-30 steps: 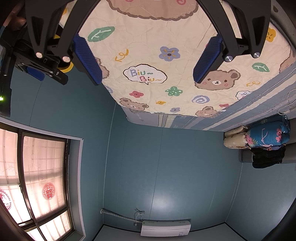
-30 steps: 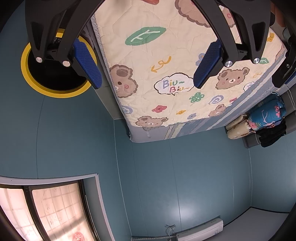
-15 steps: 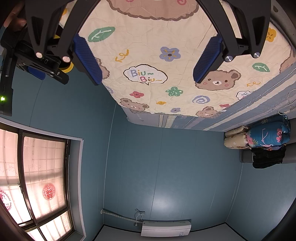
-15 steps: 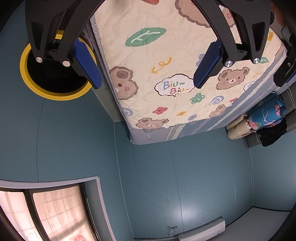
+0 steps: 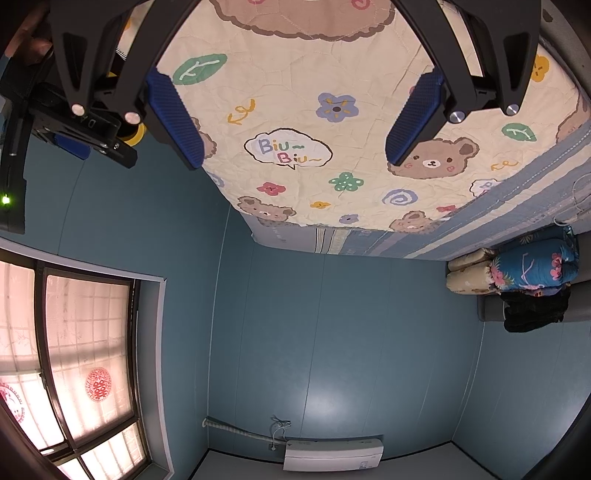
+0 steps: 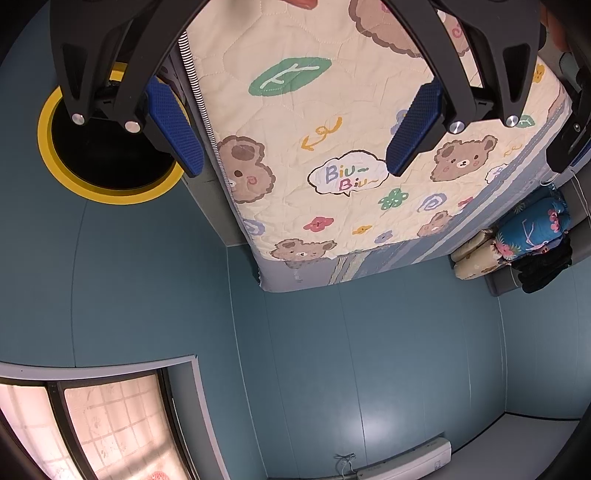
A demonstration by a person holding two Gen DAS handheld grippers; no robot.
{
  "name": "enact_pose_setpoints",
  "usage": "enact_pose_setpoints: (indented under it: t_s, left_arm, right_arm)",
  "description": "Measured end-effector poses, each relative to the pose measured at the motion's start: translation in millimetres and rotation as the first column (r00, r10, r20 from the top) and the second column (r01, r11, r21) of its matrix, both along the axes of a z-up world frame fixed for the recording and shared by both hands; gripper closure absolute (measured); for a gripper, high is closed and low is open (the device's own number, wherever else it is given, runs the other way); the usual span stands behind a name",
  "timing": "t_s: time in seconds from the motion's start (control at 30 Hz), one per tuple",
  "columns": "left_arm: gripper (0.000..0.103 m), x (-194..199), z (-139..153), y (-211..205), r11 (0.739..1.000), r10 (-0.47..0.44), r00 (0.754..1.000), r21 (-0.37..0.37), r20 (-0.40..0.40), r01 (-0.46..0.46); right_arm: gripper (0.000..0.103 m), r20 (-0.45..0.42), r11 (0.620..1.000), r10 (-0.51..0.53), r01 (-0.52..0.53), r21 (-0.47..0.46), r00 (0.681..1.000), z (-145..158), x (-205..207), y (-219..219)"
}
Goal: Collect trash
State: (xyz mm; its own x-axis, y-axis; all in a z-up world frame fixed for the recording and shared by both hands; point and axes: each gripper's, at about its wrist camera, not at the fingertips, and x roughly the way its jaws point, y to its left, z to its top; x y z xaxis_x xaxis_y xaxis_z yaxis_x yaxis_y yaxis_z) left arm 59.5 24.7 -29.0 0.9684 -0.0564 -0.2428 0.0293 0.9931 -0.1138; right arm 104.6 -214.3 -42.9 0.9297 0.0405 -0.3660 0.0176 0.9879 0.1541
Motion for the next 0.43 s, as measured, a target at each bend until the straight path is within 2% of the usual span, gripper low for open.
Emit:
enact_pose_setpoints:
  t_s: [0.43]
  left_arm:
    - [0.008,0.7,-1.2,1.5,1.000,-0.020,1.000,-0.012,-0.008,0.020]
  right_arm:
    - [0.008,-0.002,1.000,0.002,-0.002,0.002,1.000,-0.4,0.4,-0.2]
